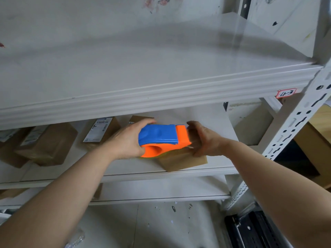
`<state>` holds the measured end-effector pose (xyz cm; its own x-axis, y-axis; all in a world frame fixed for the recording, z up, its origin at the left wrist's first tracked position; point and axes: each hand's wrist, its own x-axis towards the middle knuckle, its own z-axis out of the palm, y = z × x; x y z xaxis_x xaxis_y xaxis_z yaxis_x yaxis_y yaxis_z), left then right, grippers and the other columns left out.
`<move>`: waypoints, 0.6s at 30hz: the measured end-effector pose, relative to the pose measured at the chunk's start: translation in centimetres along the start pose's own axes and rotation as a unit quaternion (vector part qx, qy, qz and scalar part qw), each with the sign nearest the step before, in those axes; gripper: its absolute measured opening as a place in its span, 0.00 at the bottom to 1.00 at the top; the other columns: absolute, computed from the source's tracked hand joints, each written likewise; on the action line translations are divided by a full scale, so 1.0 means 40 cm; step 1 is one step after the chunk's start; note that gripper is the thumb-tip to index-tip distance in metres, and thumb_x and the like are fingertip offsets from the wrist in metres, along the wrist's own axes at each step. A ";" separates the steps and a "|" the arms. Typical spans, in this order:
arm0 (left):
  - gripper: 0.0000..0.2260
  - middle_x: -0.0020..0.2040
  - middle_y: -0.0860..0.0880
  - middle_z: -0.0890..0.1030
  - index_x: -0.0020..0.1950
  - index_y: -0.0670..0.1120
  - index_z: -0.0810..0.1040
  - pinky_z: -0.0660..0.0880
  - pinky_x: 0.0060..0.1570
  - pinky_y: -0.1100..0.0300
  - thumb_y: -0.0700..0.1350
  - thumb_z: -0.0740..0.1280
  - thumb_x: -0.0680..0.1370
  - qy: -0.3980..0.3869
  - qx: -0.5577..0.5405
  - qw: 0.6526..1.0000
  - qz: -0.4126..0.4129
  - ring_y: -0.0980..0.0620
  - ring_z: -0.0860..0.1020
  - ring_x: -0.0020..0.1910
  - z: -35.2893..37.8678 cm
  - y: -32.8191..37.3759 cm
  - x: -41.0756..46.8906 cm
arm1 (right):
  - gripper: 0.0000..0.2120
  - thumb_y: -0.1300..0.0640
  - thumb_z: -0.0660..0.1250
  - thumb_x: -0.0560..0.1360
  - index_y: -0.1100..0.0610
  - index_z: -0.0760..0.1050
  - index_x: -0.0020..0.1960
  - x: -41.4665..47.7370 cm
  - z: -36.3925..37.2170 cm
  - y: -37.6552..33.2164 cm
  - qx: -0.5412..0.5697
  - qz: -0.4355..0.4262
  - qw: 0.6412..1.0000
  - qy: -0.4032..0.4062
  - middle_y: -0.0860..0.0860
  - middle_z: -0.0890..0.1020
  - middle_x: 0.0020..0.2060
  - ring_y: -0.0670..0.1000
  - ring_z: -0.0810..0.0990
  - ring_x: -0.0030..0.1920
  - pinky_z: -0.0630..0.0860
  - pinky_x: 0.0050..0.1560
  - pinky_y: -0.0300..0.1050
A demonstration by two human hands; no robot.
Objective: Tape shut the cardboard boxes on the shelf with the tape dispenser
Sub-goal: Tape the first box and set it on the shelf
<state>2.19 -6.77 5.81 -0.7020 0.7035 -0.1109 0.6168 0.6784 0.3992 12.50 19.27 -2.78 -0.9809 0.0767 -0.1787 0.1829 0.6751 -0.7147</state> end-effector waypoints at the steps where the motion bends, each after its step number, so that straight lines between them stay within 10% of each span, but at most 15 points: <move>1: 0.39 0.60 0.57 0.74 0.69 0.63 0.64 0.73 0.54 0.62 0.39 0.69 0.62 -0.001 -0.009 1.000 -0.015 0.54 0.75 0.56 -0.005 -0.029 -0.013 | 0.54 0.65 0.79 0.59 0.52 0.51 0.76 -0.008 -0.001 0.013 -0.007 0.013 1.000 -0.001 0.49 0.68 0.68 0.52 0.70 0.66 0.67 0.59 0.36; 18: 0.35 0.52 0.61 0.79 0.57 0.69 0.70 0.73 0.48 0.68 0.34 0.68 0.62 0.012 -0.080 0.996 -0.040 0.62 0.77 0.51 0.007 -0.163 -0.072 | 0.53 0.66 0.76 0.61 0.49 0.51 0.76 -0.010 -0.010 0.022 -0.024 0.045 0.999 -0.019 0.46 0.66 0.70 0.46 0.68 0.59 0.69 0.52 0.36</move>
<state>0.29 -13.17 3.27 -0.7557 0.6426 -0.1267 0.4958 0.6875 0.5306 13.04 20.11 -3.07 -0.9574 0.1105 -0.2667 0.2652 0.7015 -0.6615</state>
